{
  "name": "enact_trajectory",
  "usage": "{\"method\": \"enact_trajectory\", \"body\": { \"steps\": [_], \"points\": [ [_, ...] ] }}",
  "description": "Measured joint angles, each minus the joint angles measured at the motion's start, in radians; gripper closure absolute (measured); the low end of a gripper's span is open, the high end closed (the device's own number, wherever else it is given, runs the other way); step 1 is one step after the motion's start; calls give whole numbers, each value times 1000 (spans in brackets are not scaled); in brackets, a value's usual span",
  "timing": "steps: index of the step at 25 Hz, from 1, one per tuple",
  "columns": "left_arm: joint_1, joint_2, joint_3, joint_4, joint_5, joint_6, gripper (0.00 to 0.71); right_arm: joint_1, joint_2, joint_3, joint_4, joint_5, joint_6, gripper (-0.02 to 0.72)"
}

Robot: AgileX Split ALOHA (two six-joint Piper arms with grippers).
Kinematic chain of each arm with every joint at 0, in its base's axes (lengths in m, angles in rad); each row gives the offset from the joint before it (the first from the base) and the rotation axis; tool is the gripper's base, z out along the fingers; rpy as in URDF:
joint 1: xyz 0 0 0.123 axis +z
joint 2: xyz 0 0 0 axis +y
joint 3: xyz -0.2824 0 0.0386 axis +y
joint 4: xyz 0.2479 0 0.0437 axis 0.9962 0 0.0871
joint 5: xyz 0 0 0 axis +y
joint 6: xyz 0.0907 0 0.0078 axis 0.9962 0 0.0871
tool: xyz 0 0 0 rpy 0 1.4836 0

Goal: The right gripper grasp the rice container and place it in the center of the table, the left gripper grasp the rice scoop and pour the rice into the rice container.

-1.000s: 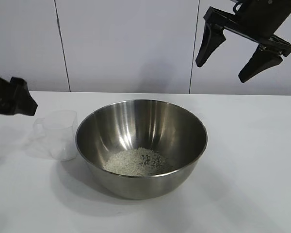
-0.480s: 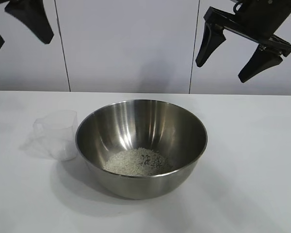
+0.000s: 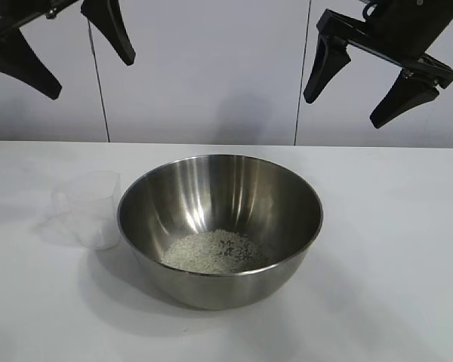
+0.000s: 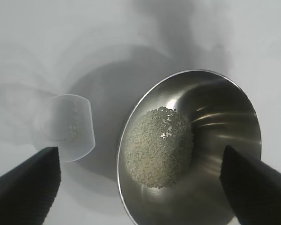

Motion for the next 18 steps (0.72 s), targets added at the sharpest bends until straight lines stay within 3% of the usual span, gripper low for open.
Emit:
{"method": "enact_trajectory", "body": {
  "steps": [18],
  "points": [
    [0,1,-2,-26,-22,3,48,0,0,0,4,0,32,42]
  ]
}}
